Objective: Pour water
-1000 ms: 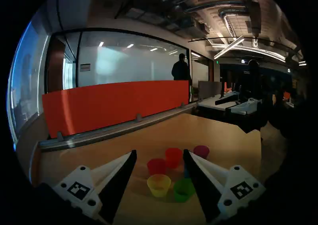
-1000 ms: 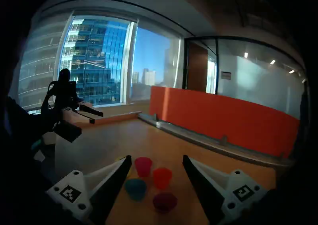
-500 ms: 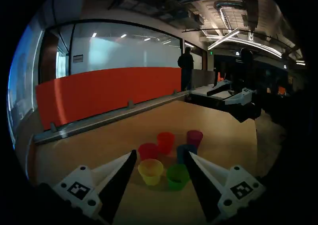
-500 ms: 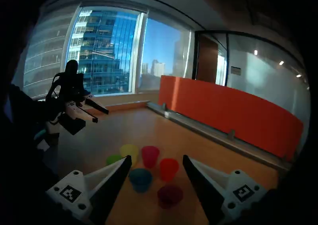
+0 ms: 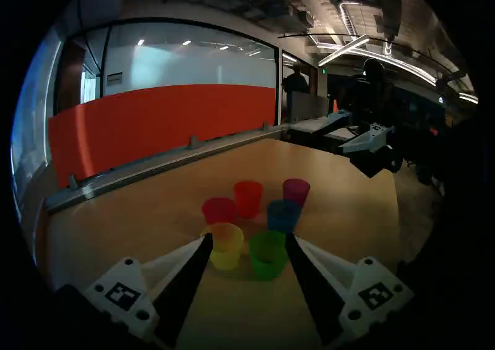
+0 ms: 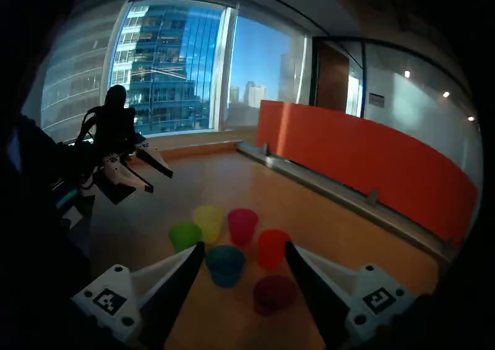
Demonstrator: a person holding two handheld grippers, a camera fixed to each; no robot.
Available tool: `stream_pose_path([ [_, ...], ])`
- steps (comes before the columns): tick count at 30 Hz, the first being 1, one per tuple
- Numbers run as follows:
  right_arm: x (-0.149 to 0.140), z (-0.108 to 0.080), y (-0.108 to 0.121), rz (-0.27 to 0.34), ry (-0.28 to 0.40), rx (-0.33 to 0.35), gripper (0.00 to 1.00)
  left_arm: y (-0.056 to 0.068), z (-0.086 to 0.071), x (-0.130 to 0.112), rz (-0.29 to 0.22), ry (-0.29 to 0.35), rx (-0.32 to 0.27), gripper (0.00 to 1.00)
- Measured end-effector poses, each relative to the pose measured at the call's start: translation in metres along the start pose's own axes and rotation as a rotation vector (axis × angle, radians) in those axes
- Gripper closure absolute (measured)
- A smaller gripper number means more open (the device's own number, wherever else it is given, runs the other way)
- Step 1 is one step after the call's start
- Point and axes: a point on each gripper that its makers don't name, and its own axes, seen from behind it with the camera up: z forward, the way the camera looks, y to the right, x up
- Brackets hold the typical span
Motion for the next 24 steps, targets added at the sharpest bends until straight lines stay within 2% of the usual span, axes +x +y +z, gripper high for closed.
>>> stream_pose_path([
  [10,-0.017,0.01,-0.003,-0.005,-0.034,0.013,0.0,0.015,0.014,-0.033,0.003,-0.051,-0.038,0.14],
  [24,-0.032,0.023,-0.001,-0.004,-0.067,0.02,0.0,0.026,0.035,-0.071,0.003,-0.126,-0.075,0.14],
])
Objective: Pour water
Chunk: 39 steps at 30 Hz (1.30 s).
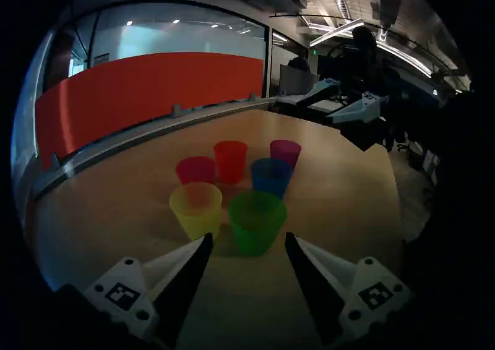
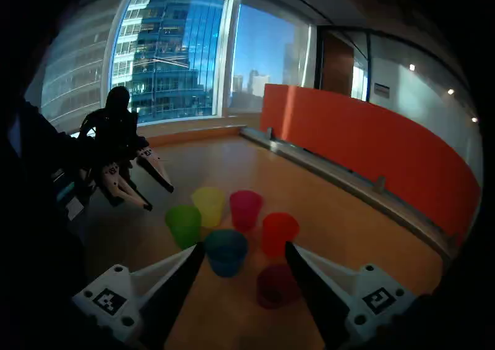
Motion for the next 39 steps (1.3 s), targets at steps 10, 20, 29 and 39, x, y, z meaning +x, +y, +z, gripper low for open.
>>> stream_pose_path([
  [10,-0.004,0.006,-0.004,-0.013,-0.01,0.011,0.0,0.005,0.02,-0.01,0.015,-0.041,-0.029,0.14],
  [20,-0.005,0.01,-0.001,-0.021,-0.022,0.011,0.0,0.004,0.04,-0.013,0.029,-0.063,-0.048,0.14],
  [29,-0.009,0.013,0.002,-0.027,-0.033,0.01,0.0,0.009,0.056,-0.011,0.047,-0.075,-0.068,0.14],
  [39,-0.01,0.015,0.004,-0.025,-0.037,0.013,0.0,0.012,0.071,-0.008,0.056,-0.081,-0.072,0.14],
])
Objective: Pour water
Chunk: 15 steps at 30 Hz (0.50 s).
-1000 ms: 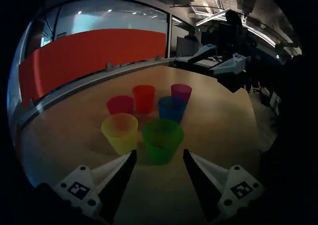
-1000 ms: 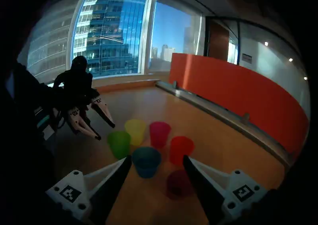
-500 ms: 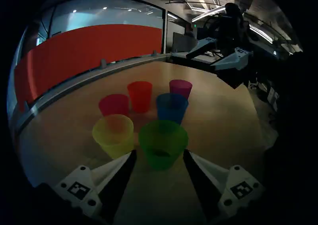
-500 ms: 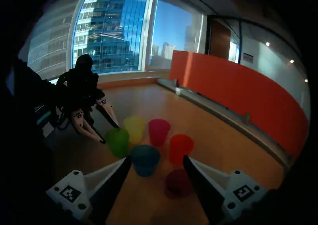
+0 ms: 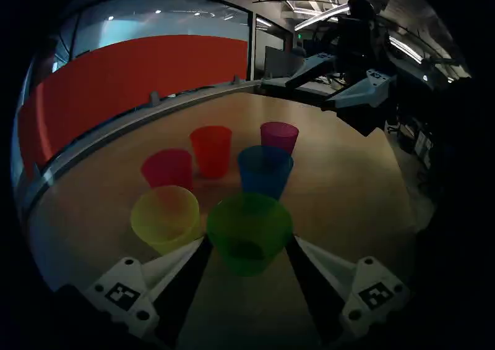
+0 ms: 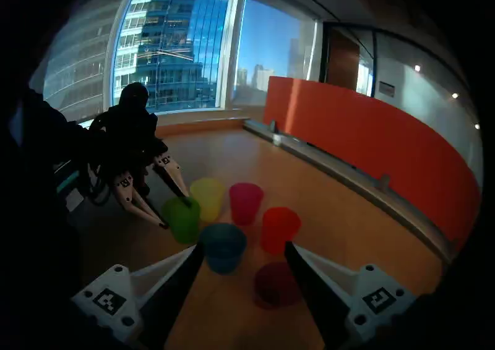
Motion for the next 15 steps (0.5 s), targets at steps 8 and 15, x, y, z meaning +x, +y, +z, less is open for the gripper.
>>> stream_pose_path([
  [8,-0.002,0.001,0.001,0.002,-0.001,0.002,0.0,0.0,0.009,0.001,0.011,-0.015,0.001,0.14],
  [15,-0.003,0.002,0.003,0.005,-0.002,0.001,0.0,0.002,0.014,0.002,0.013,-0.024,-0.001,0.14],
])
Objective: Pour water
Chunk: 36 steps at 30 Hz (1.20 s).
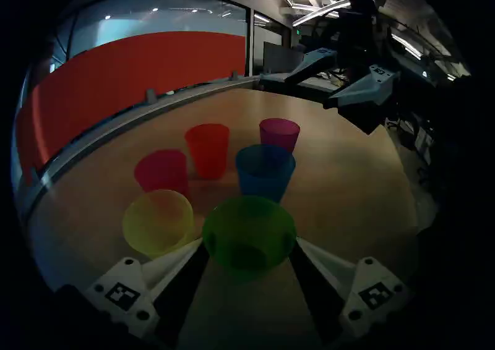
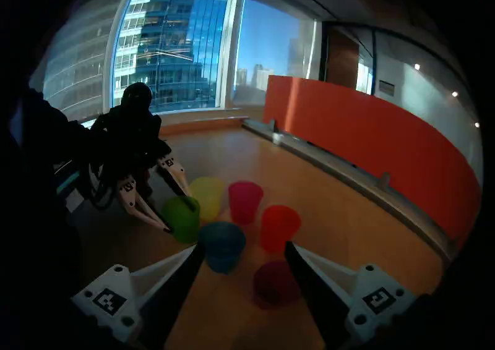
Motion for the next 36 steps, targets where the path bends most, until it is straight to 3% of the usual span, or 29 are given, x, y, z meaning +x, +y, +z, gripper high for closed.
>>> stream_pose_path([
  [18,0.001,0.002,-0.003,0.0,0.001,0.003,0.0,-0.003,0.0,-0.002,-0.029,-0.007,0.008,0.17],
  [36,0.009,0.011,-0.011,-0.005,0.013,0.016,0.0,-0.002,-0.032,0.034,-0.013,0.086,0.01,0.17],
])
